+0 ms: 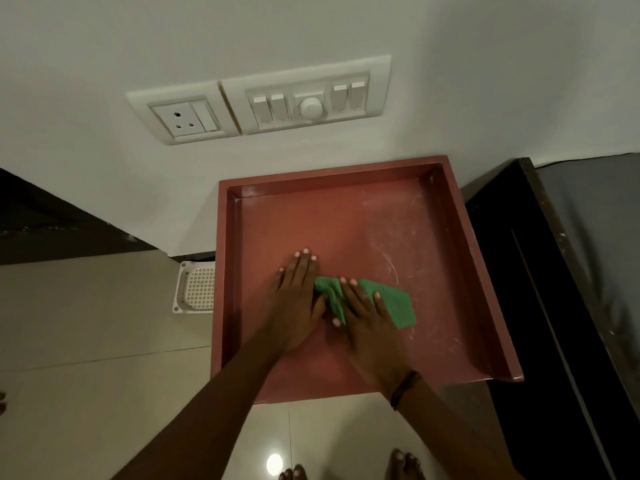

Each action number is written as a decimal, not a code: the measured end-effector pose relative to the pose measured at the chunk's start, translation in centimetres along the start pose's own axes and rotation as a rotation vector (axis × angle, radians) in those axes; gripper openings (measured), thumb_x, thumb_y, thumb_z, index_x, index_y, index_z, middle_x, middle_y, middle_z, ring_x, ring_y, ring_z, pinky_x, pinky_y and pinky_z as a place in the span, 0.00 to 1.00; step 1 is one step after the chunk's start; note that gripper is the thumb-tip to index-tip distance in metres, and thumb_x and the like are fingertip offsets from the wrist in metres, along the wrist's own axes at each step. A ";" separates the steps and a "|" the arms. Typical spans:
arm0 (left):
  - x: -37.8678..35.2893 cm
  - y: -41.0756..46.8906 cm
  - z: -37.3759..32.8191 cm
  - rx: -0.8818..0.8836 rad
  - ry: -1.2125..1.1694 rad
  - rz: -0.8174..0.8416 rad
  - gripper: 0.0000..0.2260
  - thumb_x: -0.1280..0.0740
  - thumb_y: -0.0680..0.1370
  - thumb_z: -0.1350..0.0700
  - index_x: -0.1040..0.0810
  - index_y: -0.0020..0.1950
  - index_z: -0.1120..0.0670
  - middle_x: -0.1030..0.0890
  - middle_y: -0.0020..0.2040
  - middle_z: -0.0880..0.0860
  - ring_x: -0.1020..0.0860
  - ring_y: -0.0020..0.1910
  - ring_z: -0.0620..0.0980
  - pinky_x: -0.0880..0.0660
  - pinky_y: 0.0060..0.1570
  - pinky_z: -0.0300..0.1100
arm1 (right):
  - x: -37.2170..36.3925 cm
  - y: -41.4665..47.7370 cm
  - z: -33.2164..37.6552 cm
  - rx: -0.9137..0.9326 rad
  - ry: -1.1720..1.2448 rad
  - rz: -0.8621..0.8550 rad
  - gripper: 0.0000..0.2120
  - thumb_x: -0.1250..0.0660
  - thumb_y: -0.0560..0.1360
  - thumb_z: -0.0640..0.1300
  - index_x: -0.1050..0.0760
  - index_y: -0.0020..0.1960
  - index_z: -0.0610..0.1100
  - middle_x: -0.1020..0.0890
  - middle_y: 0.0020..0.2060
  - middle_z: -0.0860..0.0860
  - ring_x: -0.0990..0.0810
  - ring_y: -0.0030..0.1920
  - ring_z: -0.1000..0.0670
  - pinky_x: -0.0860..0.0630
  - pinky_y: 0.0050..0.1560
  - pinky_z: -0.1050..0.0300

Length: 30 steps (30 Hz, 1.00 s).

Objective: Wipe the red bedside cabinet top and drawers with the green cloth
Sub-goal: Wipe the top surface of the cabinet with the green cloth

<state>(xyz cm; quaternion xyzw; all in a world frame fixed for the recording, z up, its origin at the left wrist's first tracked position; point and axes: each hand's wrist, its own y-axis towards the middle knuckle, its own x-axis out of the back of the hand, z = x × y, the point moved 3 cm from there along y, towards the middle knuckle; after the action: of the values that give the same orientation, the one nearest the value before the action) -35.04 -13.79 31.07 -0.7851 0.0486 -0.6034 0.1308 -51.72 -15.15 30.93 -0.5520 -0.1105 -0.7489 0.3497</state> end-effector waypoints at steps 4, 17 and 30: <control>-0.7 -0.2 -1.1 -0.039 0.016 -0.002 0.32 0.59 0.79 0.43 0.56 0.82 0.54 0.56 0.83 0.53 0.59 0.81 0.50 0.54 0.81 0.51 | -1.6 -6.1 -0.4 -0.038 -0.048 -0.009 0.27 0.46 0.82 0.49 0.46 0.80 0.54 0.49 0.81 0.51 0.53 0.81 0.47 0.47 0.78 0.40; -0.8 -0.4 -1.9 0.017 -0.137 -0.121 0.32 0.56 0.79 0.45 0.48 0.82 0.56 0.51 0.82 0.51 0.54 0.82 0.49 0.52 0.80 0.48 | 1.0 0.7 -5.2 0.102 -0.111 -0.029 0.29 0.44 0.82 0.47 0.49 0.81 0.55 0.49 0.81 0.51 0.51 0.81 0.47 0.46 0.78 0.43; -0.2 0.1 -2.5 0.041 -0.126 -0.061 0.32 0.48 0.78 0.48 0.47 0.81 0.56 0.48 0.83 0.54 0.52 0.82 0.51 0.53 0.79 0.49 | 6.7 14.8 -9.0 -0.058 0.060 -0.147 0.22 0.46 0.85 0.48 0.37 0.78 0.51 0.39 0.78 0.42 0.45 0.79 0.42 0.48 0.78 0.42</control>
<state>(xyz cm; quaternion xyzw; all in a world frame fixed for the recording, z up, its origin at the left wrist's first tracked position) -37.53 -14.20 31.47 -0.8198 0.0040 -0.5574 0.1313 -49.89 -33.59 30.42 -0.5298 -0.1182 -0.7915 0.2808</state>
